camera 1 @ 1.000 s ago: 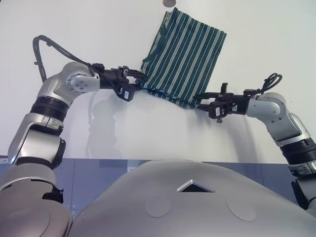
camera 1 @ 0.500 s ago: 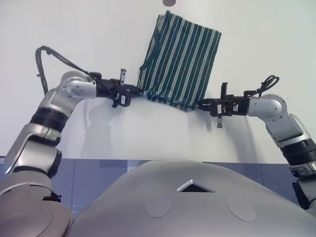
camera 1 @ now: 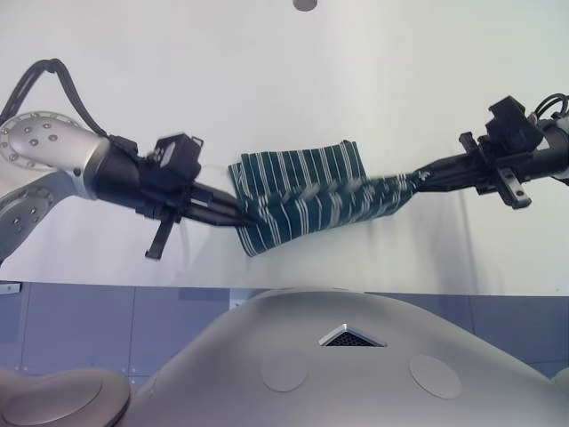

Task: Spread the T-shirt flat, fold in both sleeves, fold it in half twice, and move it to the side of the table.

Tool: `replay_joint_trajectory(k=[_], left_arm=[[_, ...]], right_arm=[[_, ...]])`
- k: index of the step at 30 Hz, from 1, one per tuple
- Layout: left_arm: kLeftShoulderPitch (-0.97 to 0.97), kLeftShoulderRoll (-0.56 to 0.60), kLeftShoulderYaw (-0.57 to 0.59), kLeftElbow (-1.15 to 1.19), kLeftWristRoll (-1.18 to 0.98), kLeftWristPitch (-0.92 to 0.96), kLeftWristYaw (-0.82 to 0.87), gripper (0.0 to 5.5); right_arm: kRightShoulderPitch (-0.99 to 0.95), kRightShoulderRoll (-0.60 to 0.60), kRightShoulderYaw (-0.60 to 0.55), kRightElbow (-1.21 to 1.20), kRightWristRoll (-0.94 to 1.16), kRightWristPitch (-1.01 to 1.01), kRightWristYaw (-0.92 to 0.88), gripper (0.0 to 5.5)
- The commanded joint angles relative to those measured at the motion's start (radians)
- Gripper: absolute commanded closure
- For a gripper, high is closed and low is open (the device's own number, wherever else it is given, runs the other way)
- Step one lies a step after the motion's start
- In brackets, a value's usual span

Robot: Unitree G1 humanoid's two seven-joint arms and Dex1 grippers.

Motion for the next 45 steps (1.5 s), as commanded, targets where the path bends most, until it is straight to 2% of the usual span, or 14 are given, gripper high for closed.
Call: replay_joint_trajectory(k=[1, 6, 9, 11, 17, 21, 23, 26, 30, 32, 36, 39, 41, 45], left_arm=[[-0.076, -0.106, -0.06, 0.221, 0.159, 0.017, -0.065, 5.45], [-0.105, -0.246, -0.103, 0.378, 0.335, -0.035, -0.094, 5.45], [-0.143, -0.335, -0.124, 0.564, 0.518, -0.192, -0.031, 5.45], [-0.157, -0.386, -0.119, 0.642, 0.595, -0.255, 0.003, 5.45], [-0.159, -0.457, -0.074, 0.809, 0.784, -0.44, 0.171, 4.13], [-0.206, -0.501, 0.075, 0.848, 0.777, -0.528, 0.342, 3.5], [-0.191, -0.537, 0.122, 0.729, 0.715, -0.499, 0.337, 3.06], [-0.167, -0.571, 0.112, 0.61, 0.69, -0.49, 0.29, 3.02], [-0.123, -0.592, -0.014, 0.639, 0.715, -0.503, 0.084, 3.02], [-0.146, -0.601, -0.09, 0.792, 0.824, -0.585, 0.049, 3.02], [-0.283, -0.638, -0.053, 1.317, 0.974, -0.771, 0.366, 3.02], [-0.286, -0.611, 0.056, 1.535, 0.899, -0.682, 0.633, 3.02], [-0.28, -0.597, 0.238, 1.647, 0.757, -0.614, 0.871, 3.02], [-0.376, -0.64, 0.341, 1.675, 0.727, -0.632, 1.038, 3.02]], right_arm=[[-0.156, 0.129, 0.102, 0.219, -0.154, -0.024, -0.004, 5.43], [-0.286, 0.275, 0.17, 0.497, -0.323, -0.109, 0.004, 5.44], [-0.304, 0.332, 0.175, 0.59, -0.393, -0.157, -0.023, 5.44], [-0.312, 0.377, 0.149, 0.637, -0.426, -0.186, -0.082, 4.9], [-0.282, 0.445, 0.028, 0.682, -0.512, -0.323, -0.356, 3.66], [-0.199, 0.429, -0.038, 0.668, -0.551, -0.361, -0.48, 3.11], [-0.165, 0.437, -0.072, 0.664, -0.568, -0.386, -0.551, 3.11], [-0.118, 0.457, -0.12, 0.639, -0.557, -0.388, -0.62, 3.11], [-0.079, 0.484, -0.133, 0.609, -0.565, -0.383, -0.647, 3.11], [-0.087, 0.502, -0.128, 0.611, -0.567, -0.376, -0.649, 3.11], [-0.086, 0.526, -0.14, 0.594, -0.566, -0.372, -0.664, 3.11], [-0.103, 0.537, -0.241, 0.614, -0.52, -0.402, -0.743, 3.11], [-0.124, 0.545, -0.34, 0.65, -0.483, -0.43, -0.841, 3.11], [-0.131, 0.565, -0.403, 0.698, -0.484, -0.477, -0.953, 3.11]])
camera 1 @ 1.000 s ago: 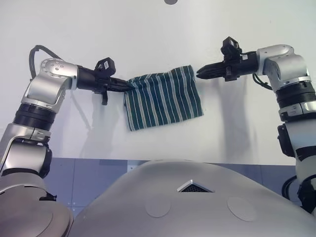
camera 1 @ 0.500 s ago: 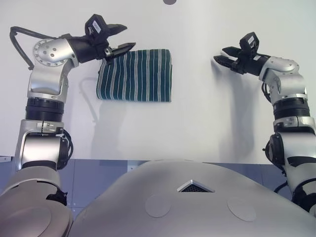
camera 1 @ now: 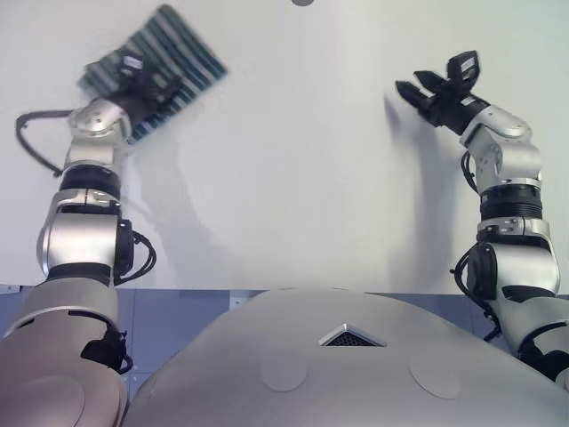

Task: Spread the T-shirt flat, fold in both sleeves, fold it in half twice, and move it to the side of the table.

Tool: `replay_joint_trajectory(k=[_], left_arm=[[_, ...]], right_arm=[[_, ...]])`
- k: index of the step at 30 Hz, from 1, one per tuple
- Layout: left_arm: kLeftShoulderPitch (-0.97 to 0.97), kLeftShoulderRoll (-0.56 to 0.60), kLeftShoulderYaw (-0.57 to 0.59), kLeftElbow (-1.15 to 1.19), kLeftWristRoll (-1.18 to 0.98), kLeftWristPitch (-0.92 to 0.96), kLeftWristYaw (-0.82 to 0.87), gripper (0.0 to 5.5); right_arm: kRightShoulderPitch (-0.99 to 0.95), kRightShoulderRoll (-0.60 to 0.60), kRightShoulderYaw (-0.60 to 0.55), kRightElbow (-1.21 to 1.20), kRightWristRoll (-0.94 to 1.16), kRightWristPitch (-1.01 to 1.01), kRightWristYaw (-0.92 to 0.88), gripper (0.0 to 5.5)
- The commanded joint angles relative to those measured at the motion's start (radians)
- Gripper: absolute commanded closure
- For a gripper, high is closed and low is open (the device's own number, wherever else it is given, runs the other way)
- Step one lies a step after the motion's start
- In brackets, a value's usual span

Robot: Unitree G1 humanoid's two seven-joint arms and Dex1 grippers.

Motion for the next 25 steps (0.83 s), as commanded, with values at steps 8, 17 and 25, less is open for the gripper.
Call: replay_joint_trajectory(k=[8, 17, 25], left_arm=[[-0.057, -0.088, 0.23, -0.377, -0.087, -0.143, 0.018, 3.02], [0.245, -0.27, 0.169, -0.869, -0.004, 0.088, 0.189, 3.02], [0.294, -0.295, 0.152, -0.972, 0.06, 0.141, 0.212, 3.02]], right_arm=[[-0.09, 0.086, -0.096, 0.024, 0.018, -0.178, -0.142, 3.11], [-0.172, 0.113, -0.108, 0.225, -0.063, -0.448, -0.286, 3.11], [-0.19, 0.117, -0.114, 0.288, -0.071, -0.516, -0.303, 3.11]])
